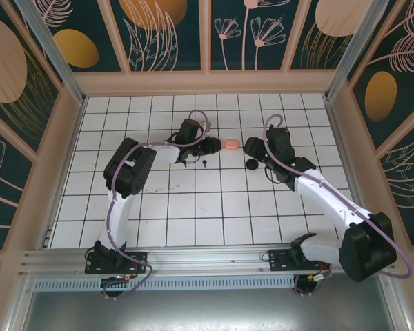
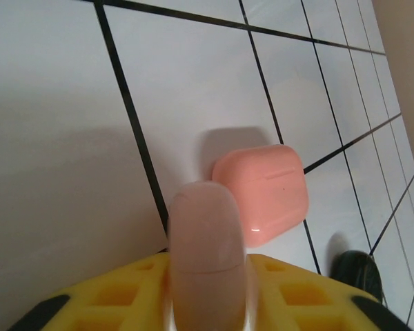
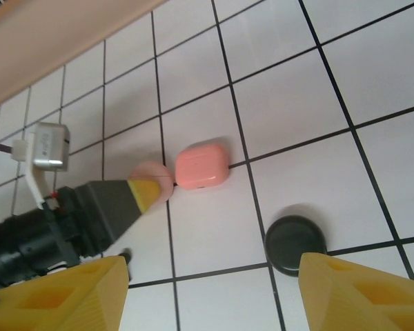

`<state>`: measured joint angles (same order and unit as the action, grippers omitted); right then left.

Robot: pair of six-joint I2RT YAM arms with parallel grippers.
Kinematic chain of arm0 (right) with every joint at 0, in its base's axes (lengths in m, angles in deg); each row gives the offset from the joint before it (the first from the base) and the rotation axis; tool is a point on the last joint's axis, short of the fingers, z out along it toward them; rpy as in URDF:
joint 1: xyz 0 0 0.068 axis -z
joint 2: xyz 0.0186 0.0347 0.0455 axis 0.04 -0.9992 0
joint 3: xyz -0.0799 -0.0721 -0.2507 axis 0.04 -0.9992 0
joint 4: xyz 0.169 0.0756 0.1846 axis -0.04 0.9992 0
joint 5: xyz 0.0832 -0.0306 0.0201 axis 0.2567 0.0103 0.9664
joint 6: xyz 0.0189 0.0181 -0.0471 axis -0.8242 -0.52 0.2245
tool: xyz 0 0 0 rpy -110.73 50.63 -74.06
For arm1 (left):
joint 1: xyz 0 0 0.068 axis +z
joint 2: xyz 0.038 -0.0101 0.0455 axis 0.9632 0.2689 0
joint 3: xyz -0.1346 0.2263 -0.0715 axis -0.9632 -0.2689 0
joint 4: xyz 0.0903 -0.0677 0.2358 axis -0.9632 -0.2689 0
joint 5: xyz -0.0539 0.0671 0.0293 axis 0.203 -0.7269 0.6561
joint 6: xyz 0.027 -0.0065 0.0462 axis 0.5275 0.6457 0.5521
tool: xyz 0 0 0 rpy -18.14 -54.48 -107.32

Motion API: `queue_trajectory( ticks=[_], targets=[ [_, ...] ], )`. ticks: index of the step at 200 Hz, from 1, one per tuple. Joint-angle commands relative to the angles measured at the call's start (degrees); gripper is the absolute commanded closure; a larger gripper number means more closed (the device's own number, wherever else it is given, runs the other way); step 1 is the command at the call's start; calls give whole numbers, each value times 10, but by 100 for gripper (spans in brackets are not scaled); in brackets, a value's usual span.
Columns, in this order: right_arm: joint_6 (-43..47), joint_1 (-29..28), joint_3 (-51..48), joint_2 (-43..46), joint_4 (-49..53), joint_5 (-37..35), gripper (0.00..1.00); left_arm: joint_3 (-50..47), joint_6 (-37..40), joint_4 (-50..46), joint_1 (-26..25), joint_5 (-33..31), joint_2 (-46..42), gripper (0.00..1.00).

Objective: Insert the wireless bluetooth earbuds into the charging case

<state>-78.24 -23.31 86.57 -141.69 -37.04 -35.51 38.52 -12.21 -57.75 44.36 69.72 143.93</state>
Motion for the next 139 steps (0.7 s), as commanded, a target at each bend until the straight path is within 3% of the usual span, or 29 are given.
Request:
queue_trajectory(
  ticks=[1,17,43,139],
  targets=[
    [11,8,20,-22,6,-9,31,-4,-6,-15,14,-6,-2,57],
    [16,11,29,-41,11,-11,28,-19,-4,-11,22,-9,-16,46],
    [30,21,46,-79,21,-6,24,-49,11,-7,38,-16,-53,38],
    [98,28,102,-249,70,-7,19,-96,84,-20,71,-49,-241,35]
  ],
)
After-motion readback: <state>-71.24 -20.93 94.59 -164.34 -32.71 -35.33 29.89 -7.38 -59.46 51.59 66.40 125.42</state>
